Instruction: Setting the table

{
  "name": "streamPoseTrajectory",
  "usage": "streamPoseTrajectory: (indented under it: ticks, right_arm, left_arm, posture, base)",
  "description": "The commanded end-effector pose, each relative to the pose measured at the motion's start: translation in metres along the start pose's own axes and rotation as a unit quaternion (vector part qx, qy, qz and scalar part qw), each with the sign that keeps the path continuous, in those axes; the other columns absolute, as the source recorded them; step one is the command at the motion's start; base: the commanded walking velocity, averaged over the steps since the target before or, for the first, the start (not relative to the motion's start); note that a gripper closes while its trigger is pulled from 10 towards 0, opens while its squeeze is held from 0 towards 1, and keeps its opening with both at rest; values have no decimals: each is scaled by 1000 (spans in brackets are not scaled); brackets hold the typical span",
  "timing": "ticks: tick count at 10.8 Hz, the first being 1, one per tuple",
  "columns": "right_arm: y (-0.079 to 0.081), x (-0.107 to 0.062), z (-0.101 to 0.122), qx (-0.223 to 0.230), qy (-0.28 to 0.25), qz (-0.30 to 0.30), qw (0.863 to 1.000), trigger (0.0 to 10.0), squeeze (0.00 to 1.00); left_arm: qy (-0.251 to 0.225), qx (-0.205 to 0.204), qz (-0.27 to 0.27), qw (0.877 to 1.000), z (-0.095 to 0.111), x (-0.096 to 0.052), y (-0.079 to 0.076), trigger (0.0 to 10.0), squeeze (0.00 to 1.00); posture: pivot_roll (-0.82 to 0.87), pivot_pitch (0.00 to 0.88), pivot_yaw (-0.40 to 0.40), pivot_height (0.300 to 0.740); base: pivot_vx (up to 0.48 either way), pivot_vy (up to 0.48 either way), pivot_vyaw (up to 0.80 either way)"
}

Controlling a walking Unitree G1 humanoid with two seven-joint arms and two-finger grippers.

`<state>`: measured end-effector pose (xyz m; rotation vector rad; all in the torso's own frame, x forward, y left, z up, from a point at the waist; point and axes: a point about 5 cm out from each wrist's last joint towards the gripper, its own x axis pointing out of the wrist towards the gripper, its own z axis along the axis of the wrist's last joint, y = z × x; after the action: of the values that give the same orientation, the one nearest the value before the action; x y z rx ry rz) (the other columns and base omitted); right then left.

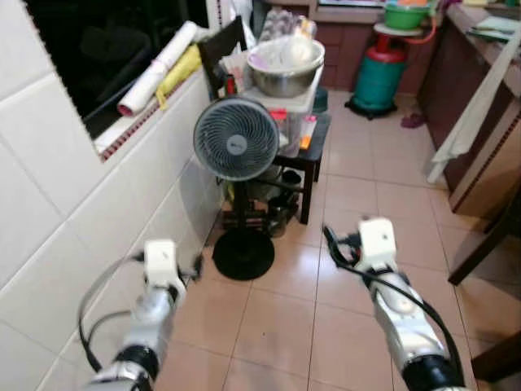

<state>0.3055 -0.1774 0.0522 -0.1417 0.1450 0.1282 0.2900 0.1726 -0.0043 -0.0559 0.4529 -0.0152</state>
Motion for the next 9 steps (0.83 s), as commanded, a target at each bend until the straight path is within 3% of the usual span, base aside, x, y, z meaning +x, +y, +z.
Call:
streamPoseTrajectory:
  ticks: [1, 3, 5, 9]
  right_arm:
    - [-6, 0, -12, 21, 35, -14, 999, 10000, 0]
    - [-11, -6, -36, 42, 95, -24, 994, 10000, 0]
    - [-17, -27, -75, 78, 192, -56, 977, 10000, 0]
    - [-5, -53, -109, 118, 284, -46, 950, 10000, 0]
  left_arm:
    - [34, 16, -10, 999, -12, -3, 1, 10000, 0]
    - [78, 31, -26, 996, -29, -8, 0, 10000, 0]
    - [147, 48, -29, 988, -57, -21, 6, 10000, 0]
    - [194, 45, -14, 980, -77, -33, 17, 10000, 0]
  posture:
    - [-50, 8, 35, 740]
    - [-37, 0, 34, 740]
    - [-34, 0, 39, 740]
    - [-35, 0, 35, 740]
  base:
    - [0, 0, 0]
    - [0, 0, 0]
    - [0, 0, 0]
    - [0, 0, 0]
